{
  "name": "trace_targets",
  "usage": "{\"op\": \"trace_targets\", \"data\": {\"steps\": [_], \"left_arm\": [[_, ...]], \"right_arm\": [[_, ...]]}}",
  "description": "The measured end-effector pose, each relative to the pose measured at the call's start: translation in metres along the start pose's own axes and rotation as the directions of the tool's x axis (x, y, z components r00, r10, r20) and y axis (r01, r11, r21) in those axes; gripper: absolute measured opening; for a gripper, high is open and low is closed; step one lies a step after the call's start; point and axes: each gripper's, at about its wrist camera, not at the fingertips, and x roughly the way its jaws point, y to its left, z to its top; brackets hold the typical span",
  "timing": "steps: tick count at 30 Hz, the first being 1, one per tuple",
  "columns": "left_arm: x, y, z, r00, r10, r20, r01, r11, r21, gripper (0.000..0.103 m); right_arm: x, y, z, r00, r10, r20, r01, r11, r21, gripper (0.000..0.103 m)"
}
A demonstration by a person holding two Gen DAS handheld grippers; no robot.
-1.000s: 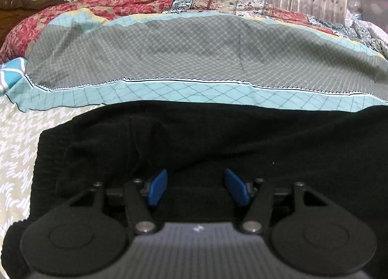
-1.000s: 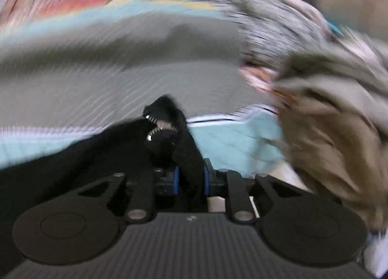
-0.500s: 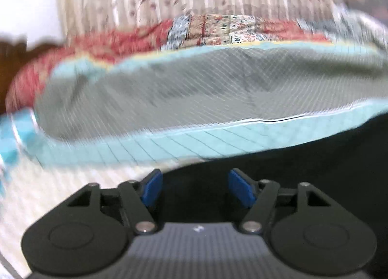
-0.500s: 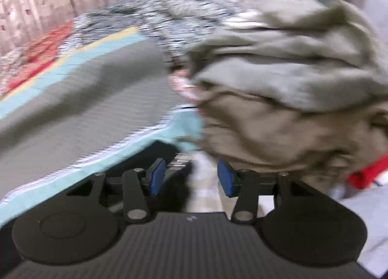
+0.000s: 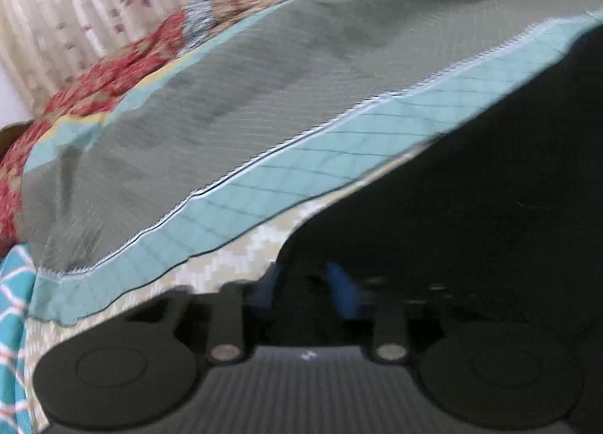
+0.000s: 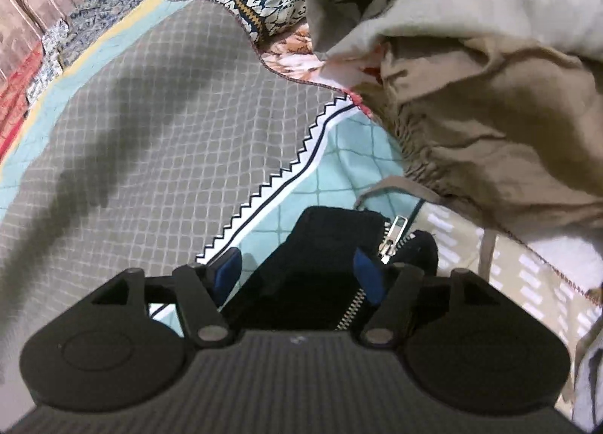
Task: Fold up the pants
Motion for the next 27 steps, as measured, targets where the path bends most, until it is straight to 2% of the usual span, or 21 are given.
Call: {"op": "trace_targets", "data": {"steps": [1,2,3,6,9,12,17,21,24,25,27], "left_arm": [[-0.003,-0.007,-0.001,1.000,0.022,0.010,-0.022,0.999,0.042,0.017],[-0.006,-0.011,-0.003,0.999,0.034,0.017,-0.035,0.997,0.067,0.017],[-0.009,-0.010,-0.004,0.999,0.037,0.023,-0.039,0.997,0.063,0.016],[-0.027,0.001,-0.006,0.998,0.034,0.051,-0.035,0.999,0.019,0.014],[-0.059,0.008,-0.010,0.994,0.041,0.102,-0.040,0.999,-0.005,0.014],[-0.099,0.011,-0.015,0.986,0.042,0.161,-0.036,0.999,-0.036,0.014],[-0.170,0.012,-0.042,0.971,0.058,0.232,-0.035,0.994,-0.104,0.014],[-0.219,0.004,-0.077,0.967,0.060,0.250,-0.024,0.989,-0.145,0.014],[-0.251,-0.009,-0.105,0.969,0.040,0.242,0.001,0.986,-0.166,0.014],[-0.259,-0.015,-0.116,0.972,0.036,0.231,0.005,0.985,-0.173,0.014],[-0.267,-0.024,-0.135,0.981,0.021,0.195,0.021,0.978,-0.207,0.015]], "right_arm": [[0.000,0.006,-0.003,1.000,-0.029,0.010,0.030,0.998,-0.063,0.034],[0.001,0.007,-0.004,0.999,-0.034,0.005,0.034,0.994,-0.103,0.011],[-0.003,0.003,-0.006,1.000,-0.011,0.004,0.011,0.996,-0.085,0.006],[-0.025,-0.018,-0.009,0.997,0.057,0.044,-0.056,0.998,-0.005,0.004],[-0.061,-0.043,-0.015,0.984,0.142,0.110,-0.148,0.987,0.053,0.004],[-0.101,-0.074,-0.024,0.957,0.241,0.163,-0.259,0.960,0.102,0.004],[-0.171,-0.140,-0.058,0.908,0.351,0.227,-0.385,0.914,0.128,0.004],[-0.216,-0.207,-0.097,0.870,0.406,0.279,-0.462,0.869,0.176,0.004],[-0.242,-0.267,-0.132,0.840,0.427,0.335,-0.511,0.829,0.226,0.004],[-0.248,-0.285,-0.145,0.835,0.427,0.347,-0.518,0.823,0.234,0.004],[-0.249,-0.321,-0.174,0.851,0.401,0.340,-0.499,0.819,0.283,0.004]]}}
